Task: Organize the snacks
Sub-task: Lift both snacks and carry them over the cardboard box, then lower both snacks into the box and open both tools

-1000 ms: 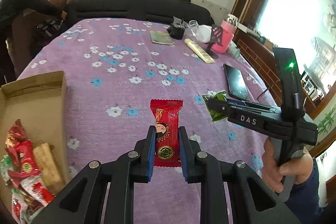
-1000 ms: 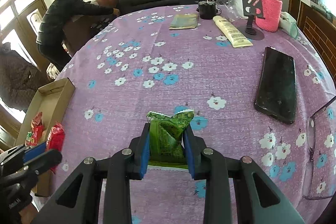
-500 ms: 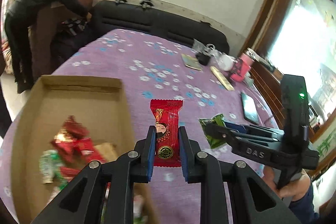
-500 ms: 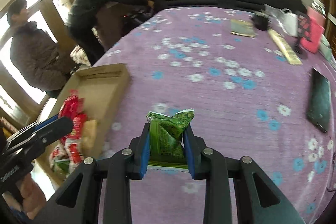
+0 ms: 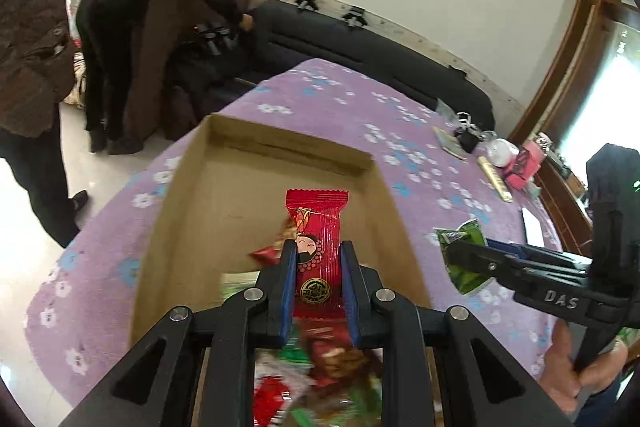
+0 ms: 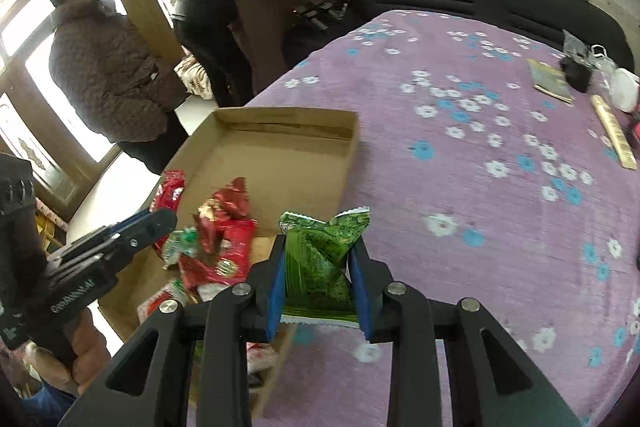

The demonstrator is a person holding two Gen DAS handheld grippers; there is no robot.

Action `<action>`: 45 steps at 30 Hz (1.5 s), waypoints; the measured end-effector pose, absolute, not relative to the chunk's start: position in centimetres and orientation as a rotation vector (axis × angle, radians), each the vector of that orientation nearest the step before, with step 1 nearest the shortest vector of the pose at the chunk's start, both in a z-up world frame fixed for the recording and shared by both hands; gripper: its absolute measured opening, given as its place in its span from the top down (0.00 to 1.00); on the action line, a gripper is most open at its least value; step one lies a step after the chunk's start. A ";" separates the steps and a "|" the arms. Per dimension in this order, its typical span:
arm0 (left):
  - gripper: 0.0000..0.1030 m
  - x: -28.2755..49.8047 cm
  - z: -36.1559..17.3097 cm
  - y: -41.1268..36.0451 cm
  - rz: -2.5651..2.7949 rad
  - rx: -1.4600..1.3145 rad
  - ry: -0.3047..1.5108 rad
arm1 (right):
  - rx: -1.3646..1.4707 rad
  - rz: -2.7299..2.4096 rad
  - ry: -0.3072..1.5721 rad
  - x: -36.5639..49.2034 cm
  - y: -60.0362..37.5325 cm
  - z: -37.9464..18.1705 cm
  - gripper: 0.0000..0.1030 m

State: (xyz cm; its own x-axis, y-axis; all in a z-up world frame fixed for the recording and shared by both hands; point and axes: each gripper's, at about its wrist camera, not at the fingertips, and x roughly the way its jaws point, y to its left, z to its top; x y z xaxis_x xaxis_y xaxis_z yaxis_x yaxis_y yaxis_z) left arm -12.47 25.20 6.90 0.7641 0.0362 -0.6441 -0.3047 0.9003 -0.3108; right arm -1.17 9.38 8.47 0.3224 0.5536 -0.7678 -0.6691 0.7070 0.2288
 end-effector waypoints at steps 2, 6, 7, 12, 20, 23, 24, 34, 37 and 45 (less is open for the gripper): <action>0.80 -12.7 6.4 25.5 0.212 -0.407 0.681 | -0.137 0.825 0.955 -1.5 10.3 8.3 0.72; 0.79 -12.8 5.6 25.5 0.240 -0.378 0.687 | -0.139 0.858 0.961 -2.5 12.3 7.4 0.72; 0.79 -12.9 5.3 25.4 0.248 -0.367 0.688 | -0.137 0.864 0.967 -2.6 12.7 7.1 0.72; 0.79 -13.3 5.4 25.2 0.276 -0.319 0.670 | -0.130 0.876 0.993 -2.5 14.3 5.5 0.72; 0.79 -13.4 5.2 25.0 0.328 -0.280 0.688 | -0.122 0.855 1.025 -1.6 15.7 3.4 0.72; 0.79 -13.4 4.9 24.8 0.352 -0.254 0.696 | -0.129 0.859 1.011 -1.7 15.9 3.4 0.72; 0.79 -13.4 4.9 24.7 0.356 -0.251 0.700 | -0.134 0.858 1.009 -1.7 16.0 3.4 0.72; 0.79 -13.2 4.1 24.9 0.377 -0.238 0.714 | -0.151 0.846 0.996 -2.2 16.2 3.5 0.72; 0.79 -13.2 4.1 24.8 0.382 -0.230 0.709 | -0.155 0.844 0.994 -2.3 16.1 3.5 0.72; 0.79 -13.2 4.2 24.8 0.388 -0.217 0.707 | -0.172 0.834 0.986 -2.7 16.2 3.6 0.72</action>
State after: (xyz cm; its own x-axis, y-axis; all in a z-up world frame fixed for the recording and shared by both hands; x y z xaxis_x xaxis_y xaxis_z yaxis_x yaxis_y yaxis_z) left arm -13.18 24.78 4.18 0.6932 0.2722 -0.6674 -0.4168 0.9068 -0.0629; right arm -2.70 16.16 3.56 0.2775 0.5440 -0.7919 -0.6912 0.6855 0.2287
